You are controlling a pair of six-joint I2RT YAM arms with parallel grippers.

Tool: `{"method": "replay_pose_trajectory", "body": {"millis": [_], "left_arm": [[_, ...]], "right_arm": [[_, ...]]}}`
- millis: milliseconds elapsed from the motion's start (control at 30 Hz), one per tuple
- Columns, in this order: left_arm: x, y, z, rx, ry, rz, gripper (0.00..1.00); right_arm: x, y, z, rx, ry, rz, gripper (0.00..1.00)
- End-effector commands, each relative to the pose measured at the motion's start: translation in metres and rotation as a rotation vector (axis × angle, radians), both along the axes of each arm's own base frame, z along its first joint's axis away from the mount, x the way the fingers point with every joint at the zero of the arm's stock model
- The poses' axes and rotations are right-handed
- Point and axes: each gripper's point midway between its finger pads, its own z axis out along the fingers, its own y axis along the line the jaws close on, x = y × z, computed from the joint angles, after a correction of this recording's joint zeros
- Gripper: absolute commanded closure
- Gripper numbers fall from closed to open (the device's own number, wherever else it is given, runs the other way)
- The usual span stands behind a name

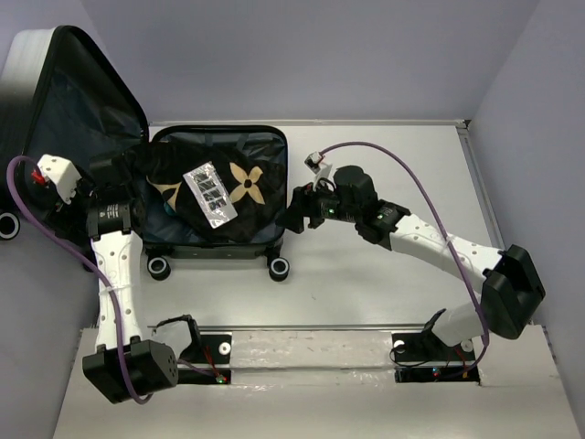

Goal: Pack the luggage

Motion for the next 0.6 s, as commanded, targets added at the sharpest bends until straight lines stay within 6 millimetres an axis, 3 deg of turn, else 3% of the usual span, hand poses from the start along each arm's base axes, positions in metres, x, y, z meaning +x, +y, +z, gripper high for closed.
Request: {"method": "replay_pose_trajectory", "body": {"millis": [0,33,100,167,200,300,367,433,567], "left_arm": [[-0.008,0.012,0.039,0.102,-0.112,0.132,0.16],[-0.006,0.013,0.04,0.105,-0.119,0.135,0.19],[-0.003,0.015,0.038,0.109,-0.101,0.146,0.41],[0.002,0.017,0.035,0.109,-0.081,0.147,0.67],[0.004,0.017,0.034,0.104,-0.085,0.14,0.91],[0.013,0.012,0.03,0.08,-0.126,0.054,0.94],[0.019,0.005,0.034,0.071,-0.186,-0.02,0.94],[0.024,-0.007,0.026,0.08,-0.167,-0.093,0.94],[0.032,-0.039,0.039,0.138,-0.217,-0.247,0.94]], "right_arm": [[0.005,0.002,-0.004,-0.005,-0.033,-0.004,0.26],[0.007,0.001,-0.008,-0.013,-0.032,-0.012,0.26],[0.014,0.0,-0.018,-0.037,-0.025,-0.05,0.26],[0.022,-0.003,-0.026,-0.057,-0.014,-0.096,0.26],[0.024,-0.004,-0.031,-0.066,-0.007,-0.112,0.26],[0.036,-0.001,-0.054,-0.108,0.029,-0.156,0.24],[0.046,0.001,-0.061,-0.123,0.041,-0.193,0.18],[0.058,0.005,-0.061,-0.128,0.043,-0.23,0.16],[0.084,0.002,-0.092,-0.214,0.128,-0.344,0.15]]}}
